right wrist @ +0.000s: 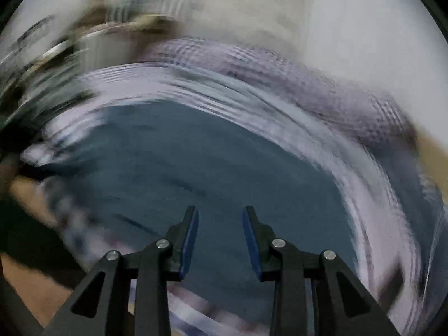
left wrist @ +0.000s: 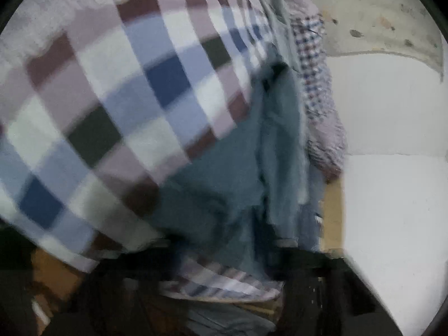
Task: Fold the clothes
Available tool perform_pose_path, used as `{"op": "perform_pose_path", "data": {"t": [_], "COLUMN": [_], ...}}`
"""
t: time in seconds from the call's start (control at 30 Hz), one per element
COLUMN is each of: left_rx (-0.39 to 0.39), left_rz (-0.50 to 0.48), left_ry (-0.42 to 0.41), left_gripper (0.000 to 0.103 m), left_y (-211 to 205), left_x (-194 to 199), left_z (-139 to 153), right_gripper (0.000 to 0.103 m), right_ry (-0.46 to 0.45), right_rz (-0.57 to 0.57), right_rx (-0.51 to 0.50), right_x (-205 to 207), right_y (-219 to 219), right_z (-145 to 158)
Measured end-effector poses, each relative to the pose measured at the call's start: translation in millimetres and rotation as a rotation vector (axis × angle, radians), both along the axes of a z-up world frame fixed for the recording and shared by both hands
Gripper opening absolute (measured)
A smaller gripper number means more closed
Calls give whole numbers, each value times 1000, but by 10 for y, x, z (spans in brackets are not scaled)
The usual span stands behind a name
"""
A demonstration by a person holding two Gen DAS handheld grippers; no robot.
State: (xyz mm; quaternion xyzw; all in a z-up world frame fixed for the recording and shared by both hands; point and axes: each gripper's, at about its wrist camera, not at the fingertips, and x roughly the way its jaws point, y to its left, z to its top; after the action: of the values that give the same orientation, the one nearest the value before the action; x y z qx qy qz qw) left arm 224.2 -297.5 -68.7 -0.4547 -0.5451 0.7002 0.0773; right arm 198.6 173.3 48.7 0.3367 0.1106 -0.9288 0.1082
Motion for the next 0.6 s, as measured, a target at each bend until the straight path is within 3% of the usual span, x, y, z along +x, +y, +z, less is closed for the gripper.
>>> {"op": "perform_pose_path", "data": {"t": [0.13,0.27,0.33,0.37,0.4,0.43,0.5,0.6], "left_rx": [-113,-213,-257,-280,-279,-255,-200,-157], "left_rz": [87,120,130,144,152,144,124,39], "left_ry": [-5,70,143,180,215,246,307,322], "left_gripper": [4,5,12,25,45,51,56,62], "left_y": [-96,-52,-35,13,26,41,70,172], "left_x": [159,167,182,181,194,186,165,-15], "left_z": [149,395,542,628,686,715,767,731], "right_gripper": [37,37,37,37,37,37,37,37], "right_ry": [-155,-270,-295,-305,-316,-327,-348,-375], "right_rz": [-241,-263,-250,-244,-238,-232,-219,-204], "right_rx": [-290,-442,-461,-469,-477,-485,-500,-525], "right_x": [-171,-262,-270,-269,-268,-268,-266,-266], "right_y": [877,1073,1027,1000,974,947,894,834], "right_z": [-150,-334,-382,-405,-428,-451,-497,-555]}}
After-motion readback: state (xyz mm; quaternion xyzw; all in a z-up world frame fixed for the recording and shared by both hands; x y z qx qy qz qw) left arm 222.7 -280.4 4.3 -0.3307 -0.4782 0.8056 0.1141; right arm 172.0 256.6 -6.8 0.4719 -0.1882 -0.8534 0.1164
